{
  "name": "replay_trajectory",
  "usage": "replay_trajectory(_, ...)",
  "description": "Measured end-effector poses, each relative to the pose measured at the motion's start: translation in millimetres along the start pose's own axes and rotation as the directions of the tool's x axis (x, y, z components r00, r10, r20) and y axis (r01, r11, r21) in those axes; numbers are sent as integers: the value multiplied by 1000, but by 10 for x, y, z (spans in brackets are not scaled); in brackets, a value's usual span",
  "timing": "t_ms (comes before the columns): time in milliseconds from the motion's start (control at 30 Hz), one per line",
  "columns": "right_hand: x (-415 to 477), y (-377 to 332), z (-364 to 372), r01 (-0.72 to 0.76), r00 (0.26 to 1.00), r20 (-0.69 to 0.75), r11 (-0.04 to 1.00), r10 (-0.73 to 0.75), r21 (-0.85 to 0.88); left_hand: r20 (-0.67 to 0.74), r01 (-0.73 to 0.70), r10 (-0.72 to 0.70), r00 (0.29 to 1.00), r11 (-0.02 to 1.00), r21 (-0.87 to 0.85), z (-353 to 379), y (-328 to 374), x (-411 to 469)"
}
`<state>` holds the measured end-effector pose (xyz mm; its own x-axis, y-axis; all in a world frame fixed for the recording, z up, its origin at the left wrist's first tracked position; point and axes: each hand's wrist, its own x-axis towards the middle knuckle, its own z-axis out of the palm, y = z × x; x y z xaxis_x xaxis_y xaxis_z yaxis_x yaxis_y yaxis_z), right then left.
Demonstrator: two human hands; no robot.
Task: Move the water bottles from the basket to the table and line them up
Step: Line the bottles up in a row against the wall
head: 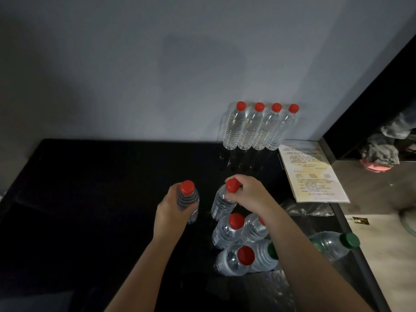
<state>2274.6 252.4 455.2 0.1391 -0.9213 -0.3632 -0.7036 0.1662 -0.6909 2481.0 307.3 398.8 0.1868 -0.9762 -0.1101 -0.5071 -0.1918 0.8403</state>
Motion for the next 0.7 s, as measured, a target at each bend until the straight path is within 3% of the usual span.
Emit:
replay_trajectory(200,189,84,-63,59,987,145,998,-63,28,102,128,-121,987,990,-67,123,-190,81)
replay_trajectory(367,460,80,-163,62,982,168,990,-83,130,116,111,-105,988,993,-47,126,-167,332)
replay_trajectory(500,797,-21,-249,102,983,142,988,-119,119,61,67,-65,996,997,-44,153,-43,712)
replay_trajectory(700,1408,-203,-343,108,994,-12,977,-107,182,31,-15,16,999,1000,-22,263,185,1433)
